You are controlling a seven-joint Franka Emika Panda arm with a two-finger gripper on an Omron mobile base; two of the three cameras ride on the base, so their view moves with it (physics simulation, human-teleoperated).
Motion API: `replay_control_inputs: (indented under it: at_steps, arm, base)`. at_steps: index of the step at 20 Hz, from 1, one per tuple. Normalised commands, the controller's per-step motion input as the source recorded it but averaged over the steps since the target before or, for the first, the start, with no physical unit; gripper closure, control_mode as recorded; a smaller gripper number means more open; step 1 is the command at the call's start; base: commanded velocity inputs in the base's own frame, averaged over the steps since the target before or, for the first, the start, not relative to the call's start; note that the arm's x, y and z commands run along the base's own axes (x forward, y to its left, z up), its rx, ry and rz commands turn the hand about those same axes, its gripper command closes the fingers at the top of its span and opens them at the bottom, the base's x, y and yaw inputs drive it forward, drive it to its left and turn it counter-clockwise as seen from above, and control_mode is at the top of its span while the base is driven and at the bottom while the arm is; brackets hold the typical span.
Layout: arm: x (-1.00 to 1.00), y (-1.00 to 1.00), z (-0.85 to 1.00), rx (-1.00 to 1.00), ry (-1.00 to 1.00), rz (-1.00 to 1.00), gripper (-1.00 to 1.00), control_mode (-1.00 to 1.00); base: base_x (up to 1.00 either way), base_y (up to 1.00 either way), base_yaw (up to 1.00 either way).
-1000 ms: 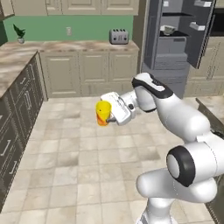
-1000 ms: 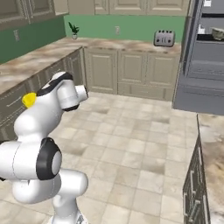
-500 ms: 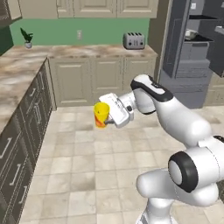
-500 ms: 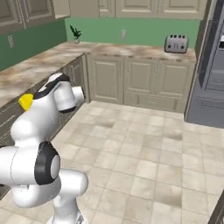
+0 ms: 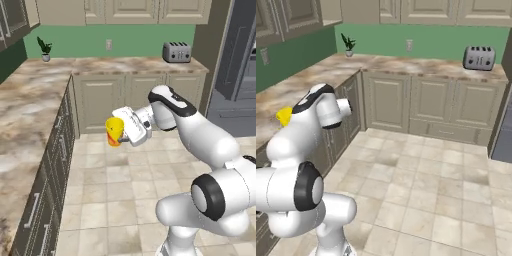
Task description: Move the cup from next to the sink to the open cabinet. Then, move the bowl with the avocado to the fridge to clear the area for faucet cleaning.
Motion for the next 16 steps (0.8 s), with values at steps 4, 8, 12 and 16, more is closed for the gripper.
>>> replay_control_inputs:
  at_steps: [4, 8, 12, 16]
  arm:
    - [0.0, 0.0, 0.0, 0.0, 0.0, 0.0, 1.0, 1.0]
    - [0.0, 0.0, 0.0, 0.0, 0.0, 0.0, 1.0, 1.0]
    - [0.0, 0.0, 0.0, 0.0, 0.0, 0.0, 1.0, 1.0]
    - [0.0, 0.0, 0.0, 0.0, 0.0, 0.0, 1.0, 1.0]
  base:
    - [1.0, 0.06, -0.01]
    - [1.0, 0.0, -0.05]
    - [1.0, 0.01, -0.13]
    - [1.0, 0.11, -0.15]
